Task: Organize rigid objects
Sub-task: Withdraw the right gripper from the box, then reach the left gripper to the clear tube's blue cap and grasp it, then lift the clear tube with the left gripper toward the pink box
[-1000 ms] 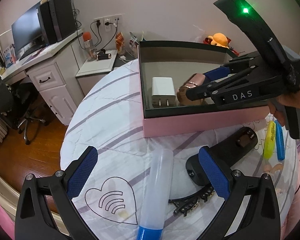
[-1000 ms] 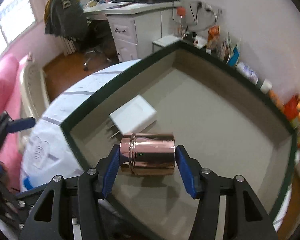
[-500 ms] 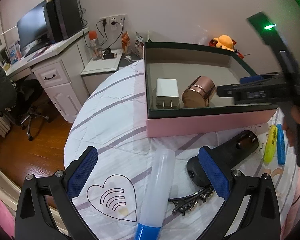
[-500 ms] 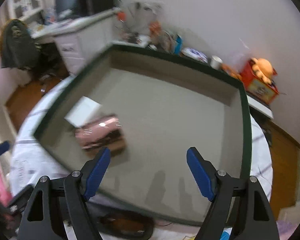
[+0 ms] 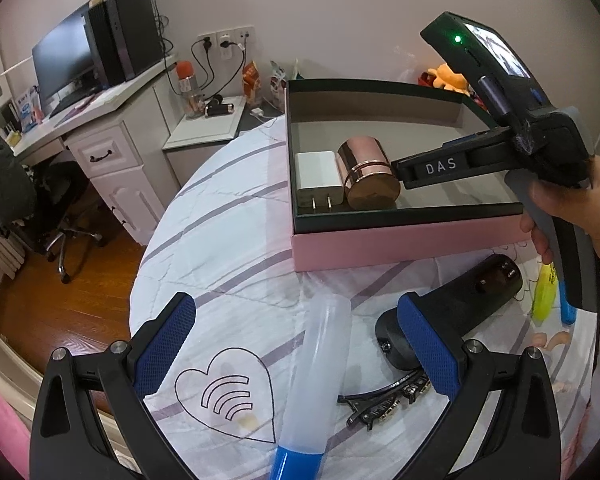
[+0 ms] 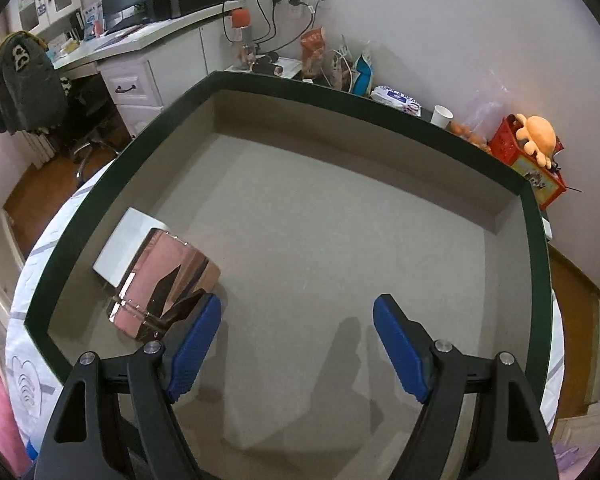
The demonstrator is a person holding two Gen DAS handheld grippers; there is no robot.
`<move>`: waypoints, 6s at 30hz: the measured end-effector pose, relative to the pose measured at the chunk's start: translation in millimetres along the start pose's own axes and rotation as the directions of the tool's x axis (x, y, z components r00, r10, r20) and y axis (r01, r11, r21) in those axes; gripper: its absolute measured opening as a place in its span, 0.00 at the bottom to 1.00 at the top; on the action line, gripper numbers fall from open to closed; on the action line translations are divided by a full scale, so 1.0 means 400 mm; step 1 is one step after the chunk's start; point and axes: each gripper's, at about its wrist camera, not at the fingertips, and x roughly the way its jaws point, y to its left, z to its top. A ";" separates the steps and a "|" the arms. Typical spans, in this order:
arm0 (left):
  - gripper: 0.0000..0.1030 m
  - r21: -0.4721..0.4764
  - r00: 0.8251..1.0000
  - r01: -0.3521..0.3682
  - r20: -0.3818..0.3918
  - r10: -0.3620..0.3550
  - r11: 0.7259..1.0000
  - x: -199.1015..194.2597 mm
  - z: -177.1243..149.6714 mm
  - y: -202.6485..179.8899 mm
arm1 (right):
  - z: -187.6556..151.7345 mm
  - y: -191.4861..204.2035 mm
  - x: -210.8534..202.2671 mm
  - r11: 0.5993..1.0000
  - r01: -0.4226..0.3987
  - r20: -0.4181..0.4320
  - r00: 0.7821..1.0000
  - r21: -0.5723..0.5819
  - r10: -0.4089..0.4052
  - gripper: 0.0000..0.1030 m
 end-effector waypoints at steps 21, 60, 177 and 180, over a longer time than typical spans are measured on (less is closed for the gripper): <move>0.99 -0.025 0.998 -0.001 0.070 0.003 1.000 -0.117 -0.015 -0.024 | -0.129 -0.032 -0.257 0.978 -0.176 0.221 0.964 0.109 0.149 0.83; 1.00 0.023 0.999 -0.018 0.045 0.017 1.000 -0.212 -0.153 -0.134 | -0.568 -0.189 -0.322 0.940 -0.096 0.177 0.983 0.328 0.038 0.84; 0.34 0.038 0.983 0.118 -0.145 -0.112 0.992 -0.008 -0.143 -0.174 | -0.459 -0.183 -0.282 0.949 -0.179 0.195 0.972 0.260 0.130 0.84; 0.25 0.020 0.983 0.139 -0.127 -0.135 0.990 -0.021 -0.141 -0.165 | -0.459 -0.183 -0.279 0.950 -0.173 0.187 0.974 0.260 0.126 0.84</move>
